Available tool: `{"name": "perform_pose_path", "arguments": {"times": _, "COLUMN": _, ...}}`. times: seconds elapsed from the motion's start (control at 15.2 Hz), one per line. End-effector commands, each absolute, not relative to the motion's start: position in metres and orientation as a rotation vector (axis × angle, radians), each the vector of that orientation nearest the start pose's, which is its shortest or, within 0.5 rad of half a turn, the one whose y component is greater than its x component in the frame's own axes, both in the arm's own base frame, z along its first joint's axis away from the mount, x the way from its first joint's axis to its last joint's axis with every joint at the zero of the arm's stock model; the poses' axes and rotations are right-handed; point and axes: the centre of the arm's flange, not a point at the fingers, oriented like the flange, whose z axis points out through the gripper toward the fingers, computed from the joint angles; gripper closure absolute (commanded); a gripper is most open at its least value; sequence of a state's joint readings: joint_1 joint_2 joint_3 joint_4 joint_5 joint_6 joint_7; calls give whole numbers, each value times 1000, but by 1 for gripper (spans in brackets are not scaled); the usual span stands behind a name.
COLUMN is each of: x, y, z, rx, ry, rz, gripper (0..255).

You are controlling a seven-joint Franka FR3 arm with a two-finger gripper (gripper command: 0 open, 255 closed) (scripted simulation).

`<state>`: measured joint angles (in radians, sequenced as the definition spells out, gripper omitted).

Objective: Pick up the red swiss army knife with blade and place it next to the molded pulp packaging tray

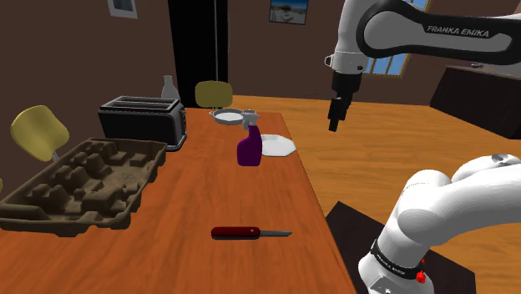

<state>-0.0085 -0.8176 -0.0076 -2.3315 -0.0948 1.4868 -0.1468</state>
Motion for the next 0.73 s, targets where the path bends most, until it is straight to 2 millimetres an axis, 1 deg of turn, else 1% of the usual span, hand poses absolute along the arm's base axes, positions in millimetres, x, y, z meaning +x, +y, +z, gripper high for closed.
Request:
{"name": "perform_pose_path", "arguments": {"times": 0.0, "x": 289, "y": -16, "z": 605, "rx": -3221, "ry": -204, "rz": 55, "gripper": 0}}
{"name": "perform_pose_path", "arguments": {"times": 0.66, "x": 317, "y": 76, "z": 522, "rx": -3164, "ry": -463, "rz": 11, "gripper": 0}}
